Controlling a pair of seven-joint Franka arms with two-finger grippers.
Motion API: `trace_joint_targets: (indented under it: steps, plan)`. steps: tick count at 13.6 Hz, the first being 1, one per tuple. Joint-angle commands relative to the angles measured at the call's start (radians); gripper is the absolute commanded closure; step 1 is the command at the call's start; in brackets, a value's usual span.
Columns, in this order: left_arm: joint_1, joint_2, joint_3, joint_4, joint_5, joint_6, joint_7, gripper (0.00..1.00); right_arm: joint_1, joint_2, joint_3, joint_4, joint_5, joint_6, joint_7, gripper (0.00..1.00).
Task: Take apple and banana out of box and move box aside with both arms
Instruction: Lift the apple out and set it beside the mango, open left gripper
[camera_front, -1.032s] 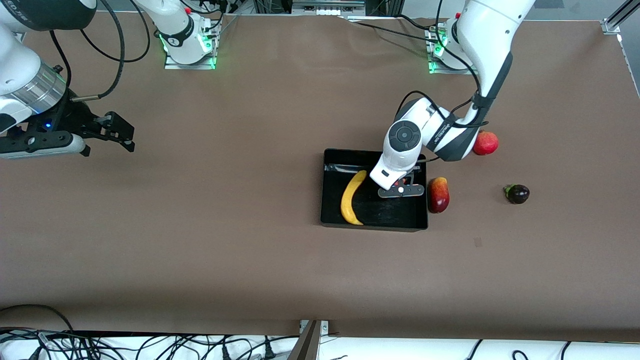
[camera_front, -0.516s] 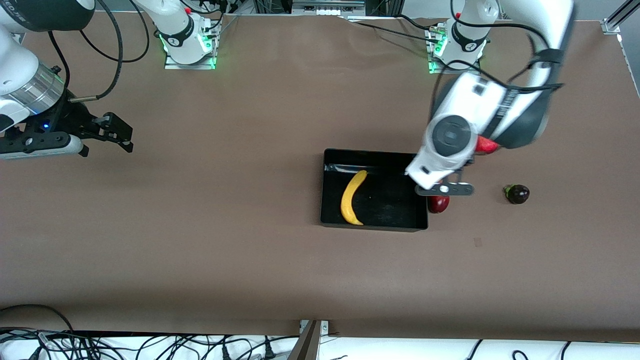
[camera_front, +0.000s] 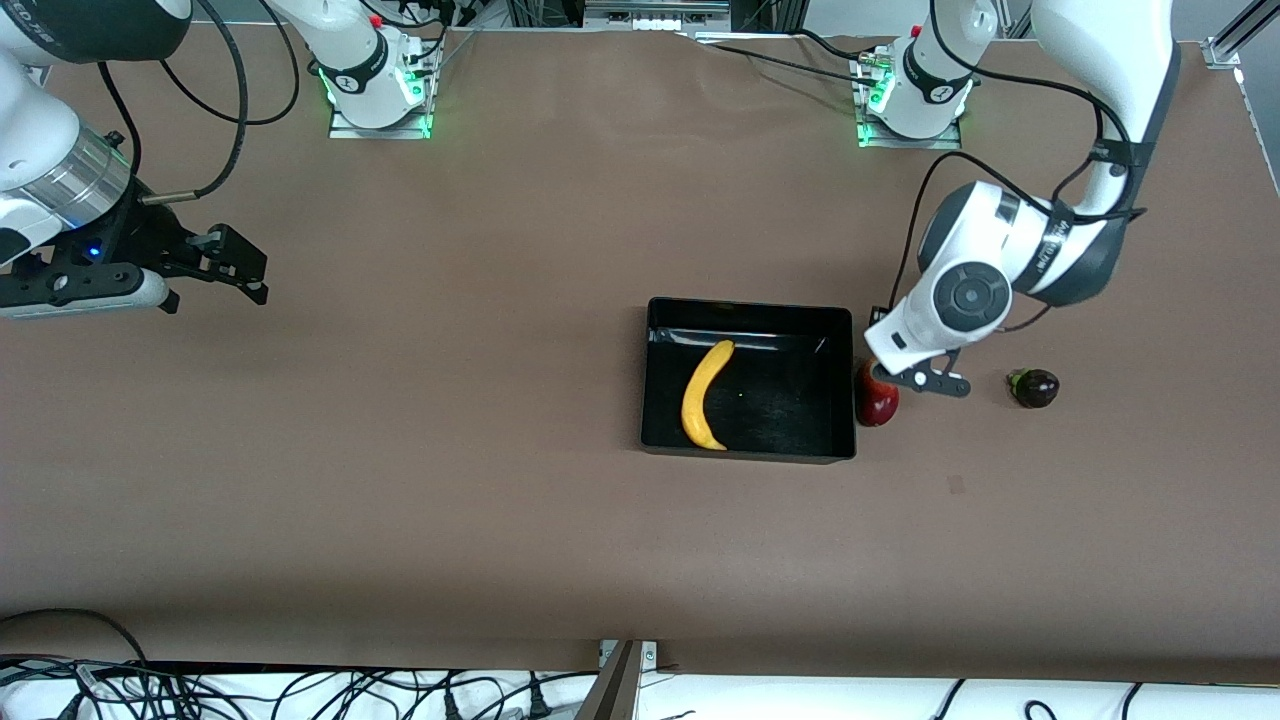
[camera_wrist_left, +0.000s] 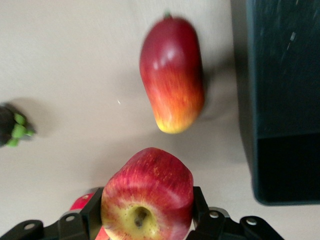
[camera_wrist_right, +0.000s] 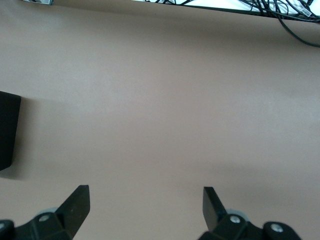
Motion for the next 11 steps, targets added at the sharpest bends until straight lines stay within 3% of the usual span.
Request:
trace_joint_targets:
  steps: [1,3,4,5,11]
  plan:
    - [0.037,-0.088,-0.005,-0.187,-0.017,0.134,0.035,0.76,0.006,0.003,0.000,0.010,-0.003,-0.005,-0.001,0.00]
    - [0.054,-0.074,-0.003,-0.267,-0.006,0.289,0.035,0.70,0.006,0.003,0.000,0.010,-0.003,-0.007,0.002,0.00]
    - [0.057,-0.059,-0.005,-0.267,-0.006,0.295,0.035,0.52,0.006,0.003,0.002,0.011,-0.003,-0.007,0.004,0.00]
    - [0.059,-0.053,-0.005,-0.266,-0.006,0.298,0.034,0.01,0.007,0.003,0.002,0.010,-0.003,-0.008,0.004,0.00]
    - [0.053,-0.080,-0.008,-0.211,-0.006,0.274,0.032,0.00,0.007,0.003,0.002,0.010,-0.003,-0.004,0.005,0.00]
